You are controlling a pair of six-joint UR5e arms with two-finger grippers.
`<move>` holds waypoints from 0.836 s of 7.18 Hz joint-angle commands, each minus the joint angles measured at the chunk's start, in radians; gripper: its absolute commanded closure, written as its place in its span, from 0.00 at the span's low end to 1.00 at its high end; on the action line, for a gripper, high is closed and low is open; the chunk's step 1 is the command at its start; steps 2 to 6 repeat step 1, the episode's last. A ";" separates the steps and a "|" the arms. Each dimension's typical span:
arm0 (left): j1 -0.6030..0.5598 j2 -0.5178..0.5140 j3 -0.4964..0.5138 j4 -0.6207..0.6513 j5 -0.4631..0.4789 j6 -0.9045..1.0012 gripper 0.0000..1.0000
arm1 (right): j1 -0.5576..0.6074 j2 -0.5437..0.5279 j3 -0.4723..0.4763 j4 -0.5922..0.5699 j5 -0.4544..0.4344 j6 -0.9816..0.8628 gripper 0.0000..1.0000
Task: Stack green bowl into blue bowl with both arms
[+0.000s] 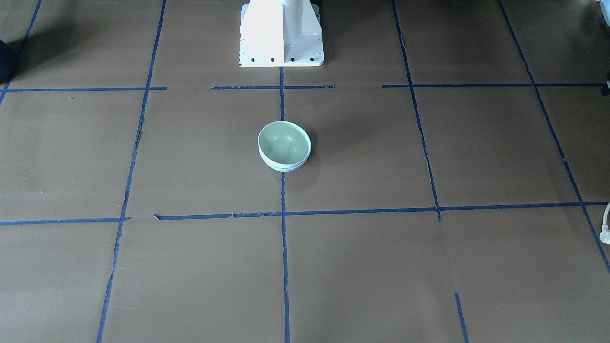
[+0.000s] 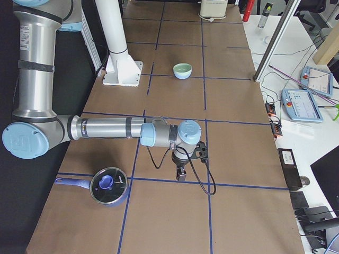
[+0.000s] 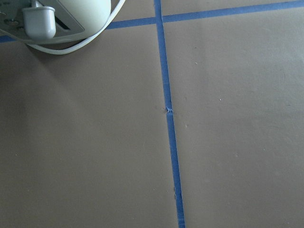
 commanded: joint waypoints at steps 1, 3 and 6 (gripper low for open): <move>0.000 0.000 0.000 0.000 0.000 0.000 0.00 | 0.000 0.000 0.002 0.000 0.002 0.001 0.00; 0.000 0.000 0.000 0.000 0.000 0.000 0.00 | 0.000 0.000 0.002 0.000 0.002 0.001 0.00; 0.000 0.000 0.000 0.000 0.000 0.000 0.00 | 0.000 0.000 0.002 0.000 0.002 0.001 0.00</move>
